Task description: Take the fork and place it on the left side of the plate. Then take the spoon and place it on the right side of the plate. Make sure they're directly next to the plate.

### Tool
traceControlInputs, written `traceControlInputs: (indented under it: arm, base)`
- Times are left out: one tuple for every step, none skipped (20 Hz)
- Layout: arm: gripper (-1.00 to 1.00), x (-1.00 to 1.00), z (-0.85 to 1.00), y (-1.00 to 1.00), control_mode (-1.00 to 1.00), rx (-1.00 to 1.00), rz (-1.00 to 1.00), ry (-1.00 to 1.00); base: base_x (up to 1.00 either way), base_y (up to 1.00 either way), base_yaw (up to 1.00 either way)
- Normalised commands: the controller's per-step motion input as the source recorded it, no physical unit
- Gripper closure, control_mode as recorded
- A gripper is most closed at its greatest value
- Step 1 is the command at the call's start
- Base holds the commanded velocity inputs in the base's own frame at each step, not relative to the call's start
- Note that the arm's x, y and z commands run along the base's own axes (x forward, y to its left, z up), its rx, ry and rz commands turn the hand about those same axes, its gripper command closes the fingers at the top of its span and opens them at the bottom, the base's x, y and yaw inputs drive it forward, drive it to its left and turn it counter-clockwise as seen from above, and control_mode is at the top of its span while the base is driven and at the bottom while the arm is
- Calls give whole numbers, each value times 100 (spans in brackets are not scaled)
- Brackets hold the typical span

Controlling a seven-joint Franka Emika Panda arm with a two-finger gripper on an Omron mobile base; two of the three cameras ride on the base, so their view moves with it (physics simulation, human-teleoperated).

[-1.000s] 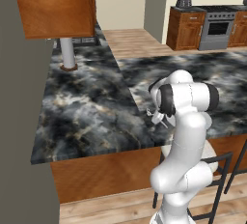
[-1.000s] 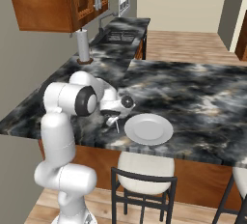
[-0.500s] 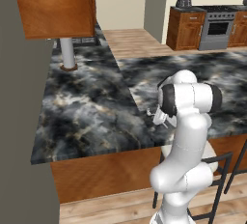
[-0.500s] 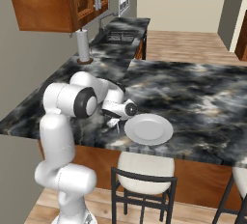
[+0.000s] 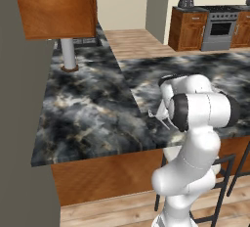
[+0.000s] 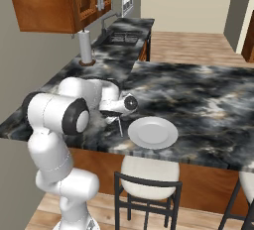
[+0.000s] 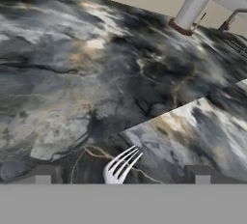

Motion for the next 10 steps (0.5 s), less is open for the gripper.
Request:
traceControlInputs:
  arm:
    - [-100,-49,66,0,-100,2,-7,27]
    - [-100,-57,66,0,-100,1,-9,28]
    - [-100,-71,66,0,-100,0,-12,31]
    - [-100,-71,75,0,-100,0,-13,33]
    - [-100,-69,71,0,-100,0,-14,33]
    - [-100,-79,68,0,-100,0,-14,31]
    - [-100,-87,67,0,-100,1,-14,29]
    - [-100,-94,64,0,-100,0,-17,29]
    - [-100,-100,66,0,-100,0,-18,29]
    - [-100,-100,69,0,-100,0,-19,29]
  base:
    - [0,0,0]
    - [0,0,0]
    - [0,0,0]
    - [0,0,0]
    - [0,0,0]
    - [0,0,0]
    - [0,0,0]
    - [0,0,0]
    - [0,0,0]
    - [0,0,0]
